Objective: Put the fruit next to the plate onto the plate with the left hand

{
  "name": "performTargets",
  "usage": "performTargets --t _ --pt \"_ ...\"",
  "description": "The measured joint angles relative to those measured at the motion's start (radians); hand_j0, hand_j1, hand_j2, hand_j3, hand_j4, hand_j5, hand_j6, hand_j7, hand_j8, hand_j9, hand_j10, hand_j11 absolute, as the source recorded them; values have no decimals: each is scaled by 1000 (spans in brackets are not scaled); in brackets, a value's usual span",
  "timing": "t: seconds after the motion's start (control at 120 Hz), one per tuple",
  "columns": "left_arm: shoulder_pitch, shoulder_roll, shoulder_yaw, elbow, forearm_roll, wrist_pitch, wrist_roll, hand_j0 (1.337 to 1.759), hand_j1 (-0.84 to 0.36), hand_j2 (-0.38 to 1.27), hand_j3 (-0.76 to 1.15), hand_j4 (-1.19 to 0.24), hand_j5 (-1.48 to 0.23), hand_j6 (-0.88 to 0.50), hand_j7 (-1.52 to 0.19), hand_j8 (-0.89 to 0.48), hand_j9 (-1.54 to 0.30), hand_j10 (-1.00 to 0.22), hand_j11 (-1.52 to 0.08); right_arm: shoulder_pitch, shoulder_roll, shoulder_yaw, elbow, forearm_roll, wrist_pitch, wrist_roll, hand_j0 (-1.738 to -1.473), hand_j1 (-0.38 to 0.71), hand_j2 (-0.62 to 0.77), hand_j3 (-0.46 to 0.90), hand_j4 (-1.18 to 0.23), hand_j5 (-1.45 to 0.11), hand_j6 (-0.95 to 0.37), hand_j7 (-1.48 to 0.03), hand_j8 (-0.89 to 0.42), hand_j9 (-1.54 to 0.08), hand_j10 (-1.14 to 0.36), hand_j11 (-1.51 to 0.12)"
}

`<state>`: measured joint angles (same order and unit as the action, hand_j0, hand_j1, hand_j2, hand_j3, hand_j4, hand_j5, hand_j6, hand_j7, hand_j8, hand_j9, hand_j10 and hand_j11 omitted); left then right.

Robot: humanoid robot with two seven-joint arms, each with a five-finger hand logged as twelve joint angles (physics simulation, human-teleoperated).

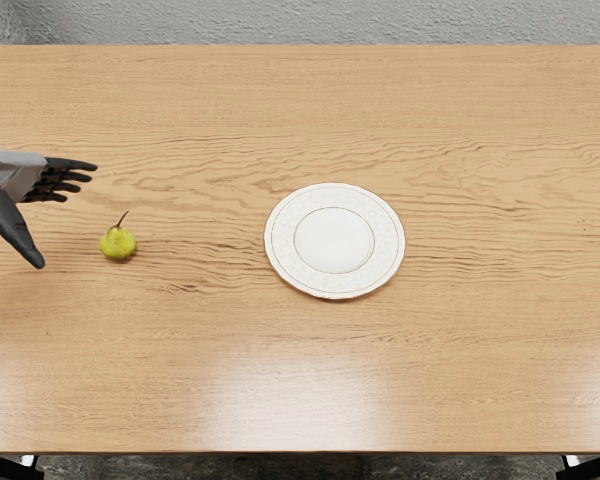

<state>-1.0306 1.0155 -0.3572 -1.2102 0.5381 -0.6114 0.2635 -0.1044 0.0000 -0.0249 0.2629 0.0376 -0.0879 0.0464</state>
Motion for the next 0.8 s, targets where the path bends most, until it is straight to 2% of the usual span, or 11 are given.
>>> performTargets --t 0.1,0.158,0.217,0.325,0.417,0.567,0.7,0.8 --pt "-6 -16 0 -1 0 0 2 1658 349 1 0 -5 -1 -6 0 -6 0 -4 0 -1 0 2 3 4 -3 0 -1658 -320 -5 0 -24 -31 -24 -31 -24 -31 -24 -31" --pt "-17 -33 0 -7 0 0 30 1658 349 1 0 -5 -1 -7 0 -6 0 -5 0 3 0 3 4 5 -4 0 -1658 -320 -5 0 -24 -31 -24 -31 -24 -31 -24 -31" --pt "-62 -57 0 -11 3 0 89 1658 349 1 0 -5 -1 -6 0 -6 0 -5 0 20 0 3 4 6 -5 1 -1658 -320 -5 0 -24 -31 -24 -31 -24 -31 -24 -31" --pt "-151 -112 1 -13 33 0 235 1658 349 1 0 -5 -1 -6 0 -5 0 -4 0 36 0 2 5 7 -4 1 -1658 -320 -5 0 -24 -31 -24 -31 -24 -31 -24 -31" --pt "-184 -188 0 -21 180 0 301 1658 349 0 0 -4 -1 -5 0 -5 0 -4 0 43 0 3 6 7 -4 3 -1658 -320 -5 0 -24 -31 -24 -31 -24 -31 -24 -31" --pt "-135 -215 6 -119 430 0 336 1658 349 0 0 -4 -1 -6 0 -5 0 -4 0 46 0 2 7 7 -2 2 -1658 -320 -5 0 -24 -31 -24 -31 -24 -31 -24 -31" --pt "-88 -228 20 -216 564 74 344 1658 349 1 0 -5 -1 -6 0 -6 0 -4 0 46 0 2 7 7 0 1 -1658 -320 -5 0 -24 -31 -24 -31 -24 -31 -24 -31" --pt "-71 -241 28 -260 617 146 346 1658 349 1 0 -5 -1 -6 0 -6 0 -4 0 45 0 1 7 7 0 1 -1658 -320 -5 0 -24 -31 -24 -31 -24 -31 -24 -31"
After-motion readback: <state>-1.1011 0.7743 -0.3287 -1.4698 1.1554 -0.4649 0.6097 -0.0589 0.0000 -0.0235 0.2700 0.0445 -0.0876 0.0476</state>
